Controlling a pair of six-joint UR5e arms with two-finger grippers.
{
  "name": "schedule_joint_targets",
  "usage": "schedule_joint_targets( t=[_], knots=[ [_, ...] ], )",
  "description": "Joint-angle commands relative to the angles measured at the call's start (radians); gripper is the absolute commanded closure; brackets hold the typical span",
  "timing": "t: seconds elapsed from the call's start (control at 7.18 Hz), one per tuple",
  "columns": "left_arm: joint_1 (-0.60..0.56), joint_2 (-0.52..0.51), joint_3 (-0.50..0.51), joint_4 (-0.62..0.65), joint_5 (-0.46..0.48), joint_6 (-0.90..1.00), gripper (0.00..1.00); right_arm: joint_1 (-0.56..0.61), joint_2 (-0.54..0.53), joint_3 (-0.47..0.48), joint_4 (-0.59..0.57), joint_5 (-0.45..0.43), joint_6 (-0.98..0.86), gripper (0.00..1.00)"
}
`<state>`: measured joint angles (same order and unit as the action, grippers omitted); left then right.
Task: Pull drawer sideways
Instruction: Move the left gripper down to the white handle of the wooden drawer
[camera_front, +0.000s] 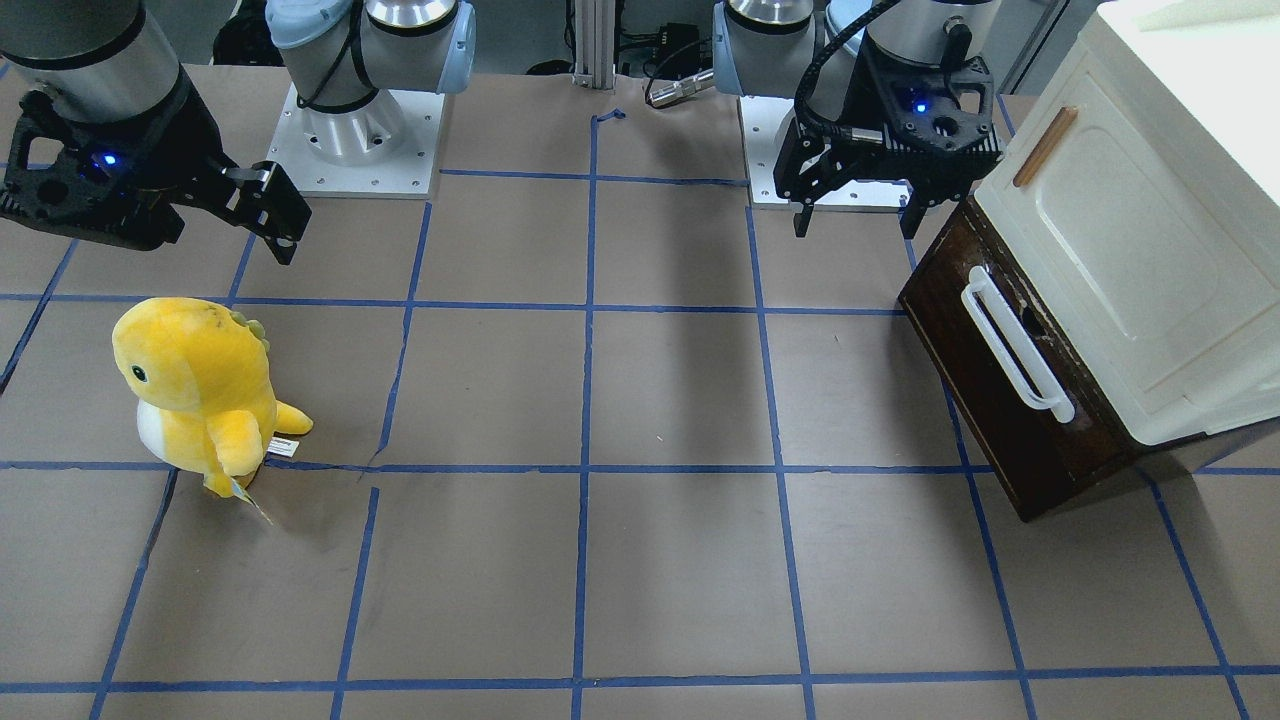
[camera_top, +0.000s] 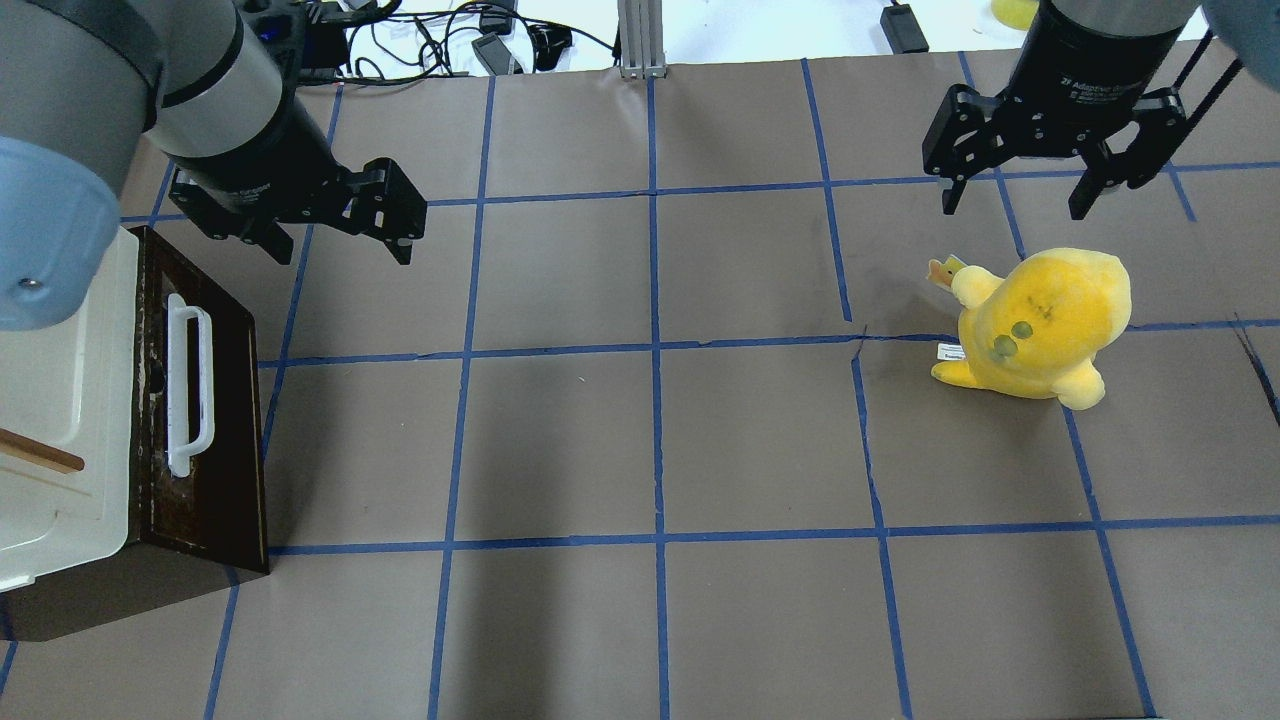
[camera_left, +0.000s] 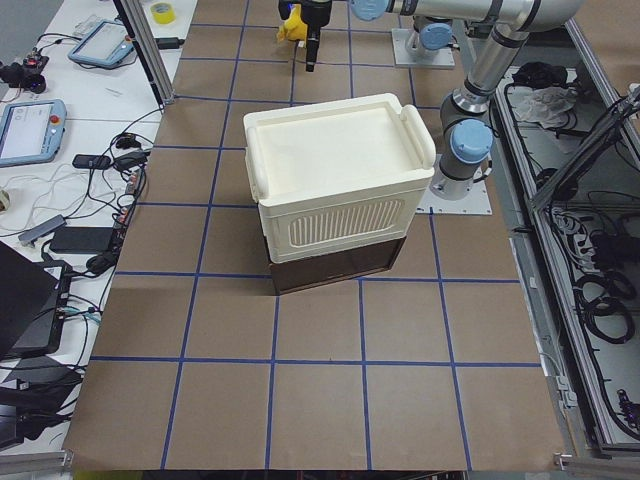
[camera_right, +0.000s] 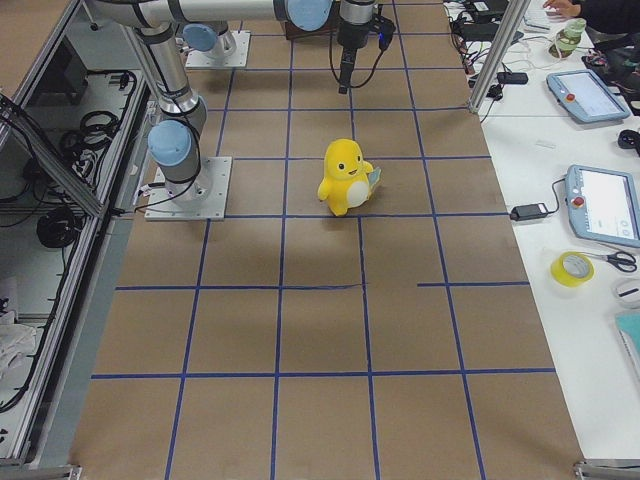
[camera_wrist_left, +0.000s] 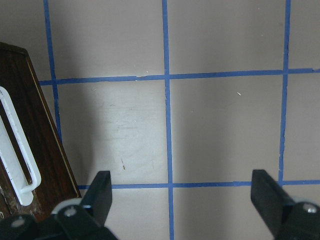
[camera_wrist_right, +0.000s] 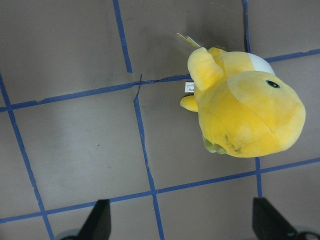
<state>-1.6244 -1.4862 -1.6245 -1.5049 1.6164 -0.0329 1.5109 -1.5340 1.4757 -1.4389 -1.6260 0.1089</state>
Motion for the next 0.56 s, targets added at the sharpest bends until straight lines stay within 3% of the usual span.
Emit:
schedule_joint_targets(
  t=[0.0, 0.28, 0.42],
  knots=[
    [0.001, -0.006, -0.002, 0.002, 0.002, -0.001, 0.0, -0.001, 0.0, 0.0, 0.0, 0.0, 0.0, 0.0],
    [0.001, -0.025, -0.014, 0.012, 0.01, -0.018, 0.0, 0.0, 0.0, 0.0, 0.0, 0.0, 0.0, 0.0],
    [-0.009, -0.052, -0.034, 0.008, 0.131, -0.091, 0.0, 0.0, 0.0, 0.0, 0.0, 0.0, 0.0, 0.0]
  ],
)
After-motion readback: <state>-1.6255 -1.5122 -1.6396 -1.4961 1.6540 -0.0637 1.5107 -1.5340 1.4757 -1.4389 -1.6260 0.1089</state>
